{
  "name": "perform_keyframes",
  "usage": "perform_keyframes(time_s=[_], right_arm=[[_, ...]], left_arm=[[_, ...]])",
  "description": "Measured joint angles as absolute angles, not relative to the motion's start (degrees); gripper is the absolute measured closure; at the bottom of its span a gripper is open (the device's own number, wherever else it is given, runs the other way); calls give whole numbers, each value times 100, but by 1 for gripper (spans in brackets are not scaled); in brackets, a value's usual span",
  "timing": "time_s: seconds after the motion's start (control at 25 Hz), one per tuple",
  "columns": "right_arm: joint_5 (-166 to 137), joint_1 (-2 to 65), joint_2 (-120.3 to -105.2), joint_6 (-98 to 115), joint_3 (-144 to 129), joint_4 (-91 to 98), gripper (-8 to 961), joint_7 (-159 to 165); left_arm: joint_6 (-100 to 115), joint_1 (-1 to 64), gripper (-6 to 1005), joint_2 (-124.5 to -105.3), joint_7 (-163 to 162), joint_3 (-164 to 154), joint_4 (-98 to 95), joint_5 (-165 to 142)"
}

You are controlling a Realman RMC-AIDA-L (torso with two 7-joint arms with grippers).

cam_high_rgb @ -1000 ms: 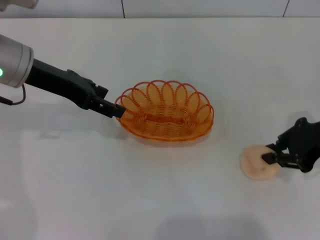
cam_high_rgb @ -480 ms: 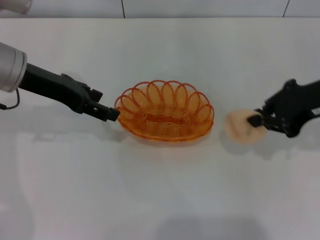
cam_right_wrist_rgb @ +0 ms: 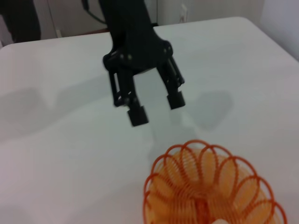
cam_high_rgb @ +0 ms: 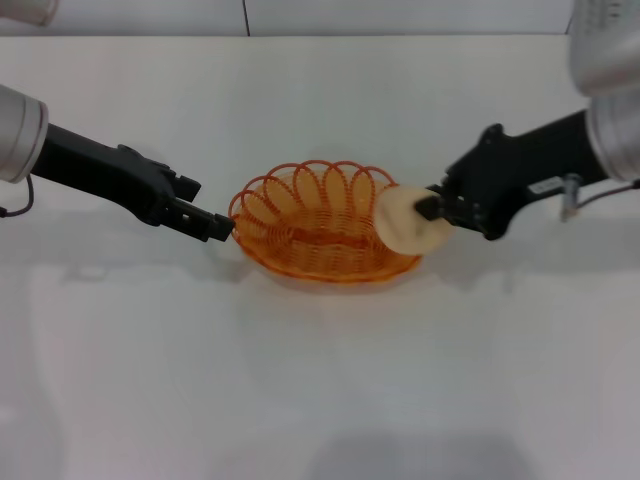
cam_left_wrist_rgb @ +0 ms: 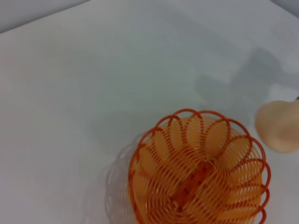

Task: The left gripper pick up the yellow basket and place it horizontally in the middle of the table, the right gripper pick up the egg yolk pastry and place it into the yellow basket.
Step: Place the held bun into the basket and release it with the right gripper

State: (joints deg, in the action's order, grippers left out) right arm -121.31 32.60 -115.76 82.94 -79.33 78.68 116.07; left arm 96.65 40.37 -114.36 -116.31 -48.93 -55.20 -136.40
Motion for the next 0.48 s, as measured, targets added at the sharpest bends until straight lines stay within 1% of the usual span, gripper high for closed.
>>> perform_keyframes(time_s=[0.48], right_arm=[[-11889, 3647, -11593, 6894, -8842, 7197, 919, 11633]], left_arm=[[9667, 4033, 123, -11469, -11610, -4914, -5520, -13640]])
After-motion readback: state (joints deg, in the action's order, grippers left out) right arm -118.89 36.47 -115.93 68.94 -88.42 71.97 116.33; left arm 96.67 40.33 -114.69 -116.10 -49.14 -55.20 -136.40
